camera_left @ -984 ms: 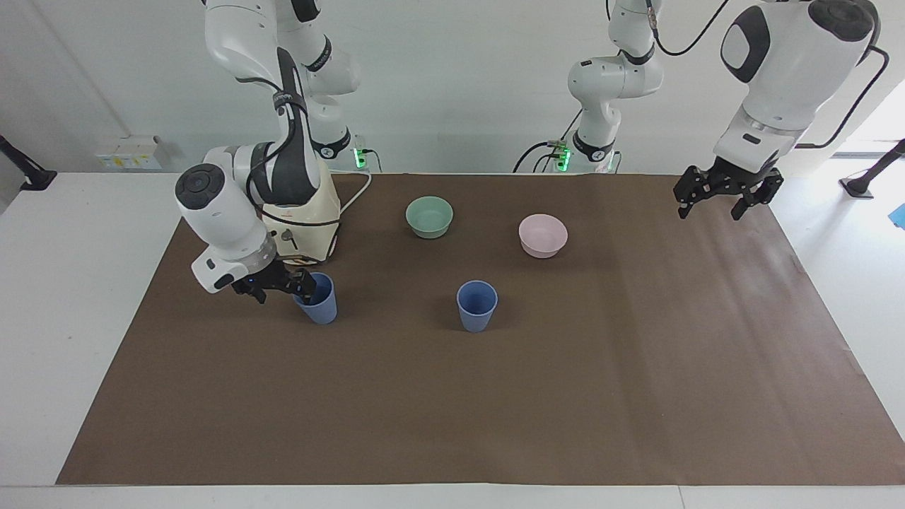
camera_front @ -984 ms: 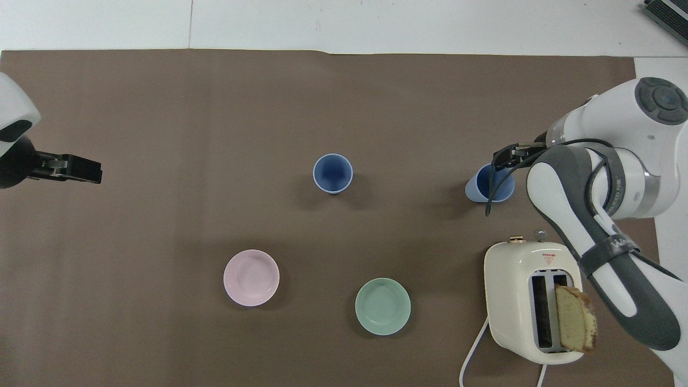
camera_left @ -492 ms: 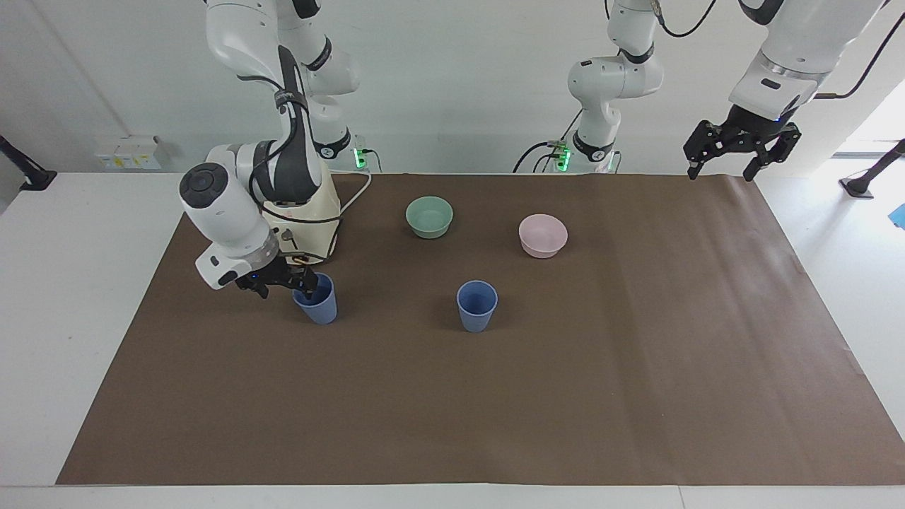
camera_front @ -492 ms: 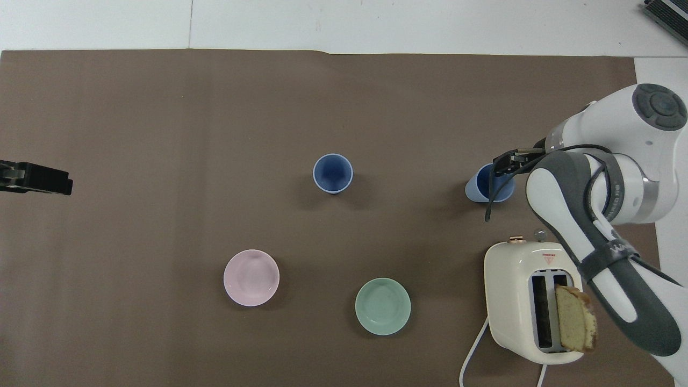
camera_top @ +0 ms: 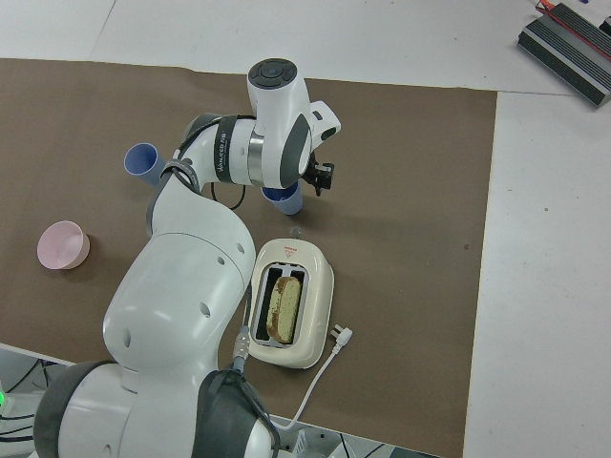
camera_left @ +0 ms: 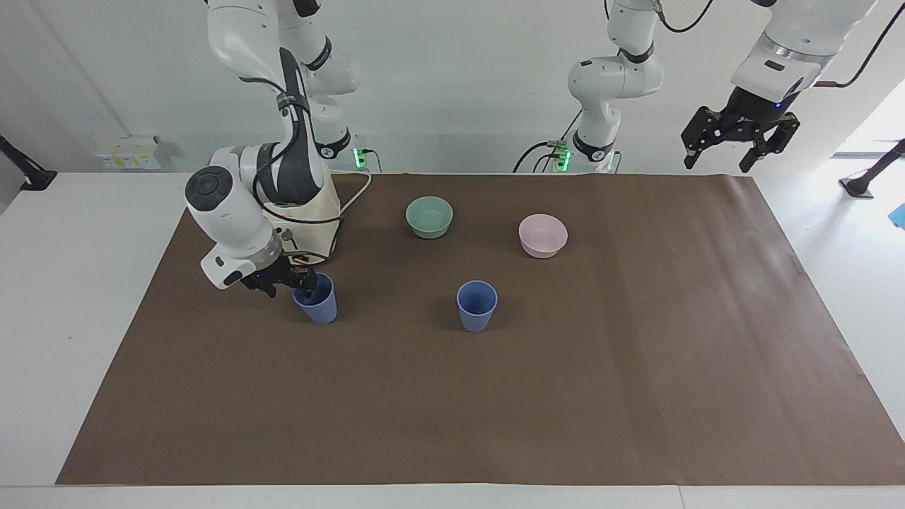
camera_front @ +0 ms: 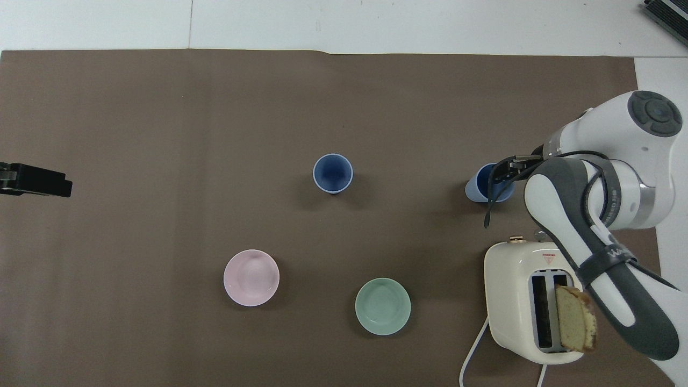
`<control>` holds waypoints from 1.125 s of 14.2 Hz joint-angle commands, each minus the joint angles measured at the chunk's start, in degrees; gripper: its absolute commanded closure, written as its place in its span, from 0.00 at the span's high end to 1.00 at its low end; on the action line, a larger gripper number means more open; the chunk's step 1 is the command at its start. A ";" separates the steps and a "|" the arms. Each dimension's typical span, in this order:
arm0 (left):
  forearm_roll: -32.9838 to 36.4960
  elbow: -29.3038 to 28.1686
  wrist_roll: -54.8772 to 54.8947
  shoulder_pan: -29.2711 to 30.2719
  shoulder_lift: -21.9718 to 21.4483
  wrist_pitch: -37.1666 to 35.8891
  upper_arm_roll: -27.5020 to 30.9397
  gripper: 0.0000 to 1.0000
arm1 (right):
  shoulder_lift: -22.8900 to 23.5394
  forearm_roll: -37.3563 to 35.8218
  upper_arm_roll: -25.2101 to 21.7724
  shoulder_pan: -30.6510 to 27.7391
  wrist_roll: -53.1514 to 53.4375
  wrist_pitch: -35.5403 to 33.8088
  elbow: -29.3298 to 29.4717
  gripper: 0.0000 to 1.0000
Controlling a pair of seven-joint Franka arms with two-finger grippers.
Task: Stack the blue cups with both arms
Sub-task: 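Grasp the second blue cup with the right gripper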
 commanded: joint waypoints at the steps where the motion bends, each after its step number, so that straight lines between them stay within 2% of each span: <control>1: -0.94 -0.33 0.28 0.56 -0.67 -0.90 -0.05 1.00 | -1.29 0.18 0.01 0.59 -1.63 1.08 -1.49 0.00; 6: -0.94 -0.68 0.45 0.64 -0.76 -0.72 -0.05 1.00 | -0.50 0.09 0.01 1.55 -1.90 1.26 -0.18 0.00; 13: -0.77 -0.15 0.54 0.46 -0.67 -1.51 -0.14 1.00 | 0.03 1.14 0.63 2.87 -0.76 -1.11 5.62 0.00; 16: -0.68 -0.15 0.54 0.73 -0.67 -1.60 -0.05 1.00 | 0.03 1.23 0.80 6.90 7.38 -3.39 10.44 0.00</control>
